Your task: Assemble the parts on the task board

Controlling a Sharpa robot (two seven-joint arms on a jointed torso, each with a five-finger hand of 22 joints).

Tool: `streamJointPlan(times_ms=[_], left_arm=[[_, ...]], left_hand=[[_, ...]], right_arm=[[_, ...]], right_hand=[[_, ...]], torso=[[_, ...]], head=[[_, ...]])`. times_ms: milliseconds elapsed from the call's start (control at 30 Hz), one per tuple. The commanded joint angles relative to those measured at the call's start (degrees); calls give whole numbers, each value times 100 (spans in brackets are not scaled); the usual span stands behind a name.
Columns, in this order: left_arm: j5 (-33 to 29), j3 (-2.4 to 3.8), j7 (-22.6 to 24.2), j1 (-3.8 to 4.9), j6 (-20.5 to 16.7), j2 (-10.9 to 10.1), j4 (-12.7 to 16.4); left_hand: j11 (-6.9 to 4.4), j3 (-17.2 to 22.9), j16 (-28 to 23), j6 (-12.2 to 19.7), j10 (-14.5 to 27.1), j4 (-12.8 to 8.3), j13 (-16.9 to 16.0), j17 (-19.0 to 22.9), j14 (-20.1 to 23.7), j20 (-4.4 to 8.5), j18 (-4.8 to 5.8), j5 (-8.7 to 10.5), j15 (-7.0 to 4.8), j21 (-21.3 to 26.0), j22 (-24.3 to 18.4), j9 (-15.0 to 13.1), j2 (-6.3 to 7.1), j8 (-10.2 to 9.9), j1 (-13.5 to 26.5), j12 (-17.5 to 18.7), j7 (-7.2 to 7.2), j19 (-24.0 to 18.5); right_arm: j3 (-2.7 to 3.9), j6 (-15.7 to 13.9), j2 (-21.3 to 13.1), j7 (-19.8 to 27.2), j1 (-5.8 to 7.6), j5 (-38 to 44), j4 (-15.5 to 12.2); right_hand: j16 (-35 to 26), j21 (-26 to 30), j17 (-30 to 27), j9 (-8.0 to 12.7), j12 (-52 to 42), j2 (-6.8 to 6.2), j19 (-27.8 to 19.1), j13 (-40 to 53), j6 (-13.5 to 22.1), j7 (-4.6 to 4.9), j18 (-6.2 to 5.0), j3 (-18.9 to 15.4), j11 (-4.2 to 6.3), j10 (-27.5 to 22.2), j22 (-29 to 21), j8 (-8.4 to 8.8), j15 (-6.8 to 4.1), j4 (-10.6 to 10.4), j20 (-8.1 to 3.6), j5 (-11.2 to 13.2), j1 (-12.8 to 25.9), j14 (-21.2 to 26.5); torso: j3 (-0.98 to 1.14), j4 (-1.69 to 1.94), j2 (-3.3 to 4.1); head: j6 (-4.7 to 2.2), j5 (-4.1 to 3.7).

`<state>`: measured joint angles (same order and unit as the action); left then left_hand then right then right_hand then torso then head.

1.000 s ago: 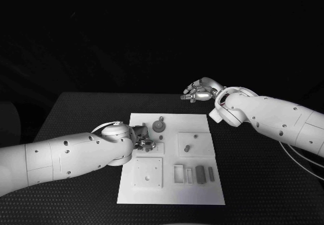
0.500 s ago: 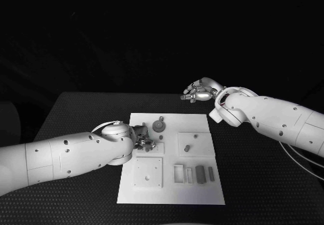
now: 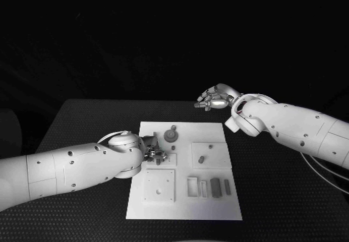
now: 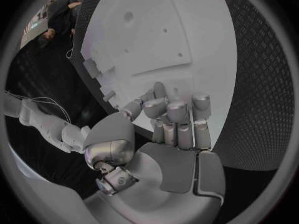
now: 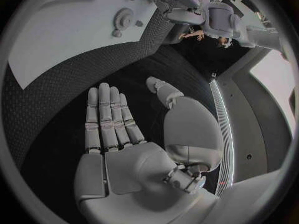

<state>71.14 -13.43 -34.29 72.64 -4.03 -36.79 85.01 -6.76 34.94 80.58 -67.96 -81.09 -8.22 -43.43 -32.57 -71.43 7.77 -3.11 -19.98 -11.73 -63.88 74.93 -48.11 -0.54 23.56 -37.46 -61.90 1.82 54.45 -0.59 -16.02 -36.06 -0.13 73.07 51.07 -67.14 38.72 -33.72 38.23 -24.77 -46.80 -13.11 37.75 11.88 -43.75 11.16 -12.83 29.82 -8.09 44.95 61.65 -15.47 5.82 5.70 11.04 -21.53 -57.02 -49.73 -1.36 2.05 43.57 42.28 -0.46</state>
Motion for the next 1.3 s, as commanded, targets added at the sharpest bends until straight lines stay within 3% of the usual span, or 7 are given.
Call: streamJointPlan(times_ms=[33,300,633,700,833,1100,1300], left_arm=[[-97,-24,-49,-34,108,3,-2],[-133,-24,-33,-34,91,5,-18],[-147,-24,-22,-34,-9,1,-44],[-147,-23,-17,-34,-21,1,-50],[-147,-23,-11,-34,-92,2,-58],[-147,-20,13,-34,-151,-5,-54],[-147,-18,27,-34,-220,-15,-57]], left_hand=[[-142,-41,-5,-453,155,11,8,7,7,770,-96,26,-10,12,64,0,45,3,21,-3,18,14],[-147,-100,-7,-449,155,105,21,10,9,774,-107,186,-24,30,58,3,165,4,59,0,22,12],[-148,-111,-8,-445,156,188,29,11,11,775,-113,316,-34,40,58,5,162,4,76,0,23,12],[-150,-126,-7,-442,159,259,33,12,12,777,-121,645,-42,46,60,5,183,6,96,-3,29,10],[-153,-144,-5,-440,163,350,38,12,14,777,-126,840,-50,56,62,6,265,7,142,-5,31,3],[-166,-204,3,-436,175,623,45,8,24,784,-156,1677,-70,76,71,6,514,14,305,-20,42,-16],[-169,-227,5,-431,178,715,47,7,28,787,-167,1704,-79,80,72,3,673,16,359,-24,43,-16]], right_arm=[[0,80,0,35,-4,4,-1],[0,87,2,36,-5,4,-1],[0,89,-4,36,-6,4,-6],[0,89,-5,35,-6,4,-4],[-1,93,-5,35,-9,4,-4],[-1,98,-8,35,-17,4,0],[-1,99,-10,35,-26,4,3]], right_hand=[[40,38,-6,7,-36,19,4,-10,42,155,-95,-1,0,-41,8,-26,-9,-31,29,-31,39,45],[40,40,-8,9,-38,17,2,-14,44,156,-96,-3,-1,-43,10,-26,-8,-29,31,-32,37,48],[41,42,-10,10,-40,18,0,-20,46,156,-96,-4,-1,-45,11,-27,-8,-29,32,-34,35,51],[41,43,-10,11,-41,18,-1,-21,46,156,-96,-4,-1,-45,12,-27,-8,-29,33,-34,35,52],[41,44,-11,11,-41,18,-2,-22,47,157,-97,-5,-2,-46,12,-27,-7,-29,33,-34,35,53],[40,48,-14,14,-42,15,-6,-28,50,158,-97,-7,-3,-49,13,-27,-6,-28,36,-35,35,59],[40,51,-17,16,-44,13,-11,-33,53,159,-96,-10,-4,-52,14,-26,-4,-28,38,-37,36,64]], torso=[[0,2,-1],[2,3,-2],[0,0,0],[0,0,2],[-1,-2,0],[-1,0,3],[0,4,0]], head=[[-2,-4],[0,-7],[1,-10],[3,-11],[0,-13],[3,-27],[4,-28]])
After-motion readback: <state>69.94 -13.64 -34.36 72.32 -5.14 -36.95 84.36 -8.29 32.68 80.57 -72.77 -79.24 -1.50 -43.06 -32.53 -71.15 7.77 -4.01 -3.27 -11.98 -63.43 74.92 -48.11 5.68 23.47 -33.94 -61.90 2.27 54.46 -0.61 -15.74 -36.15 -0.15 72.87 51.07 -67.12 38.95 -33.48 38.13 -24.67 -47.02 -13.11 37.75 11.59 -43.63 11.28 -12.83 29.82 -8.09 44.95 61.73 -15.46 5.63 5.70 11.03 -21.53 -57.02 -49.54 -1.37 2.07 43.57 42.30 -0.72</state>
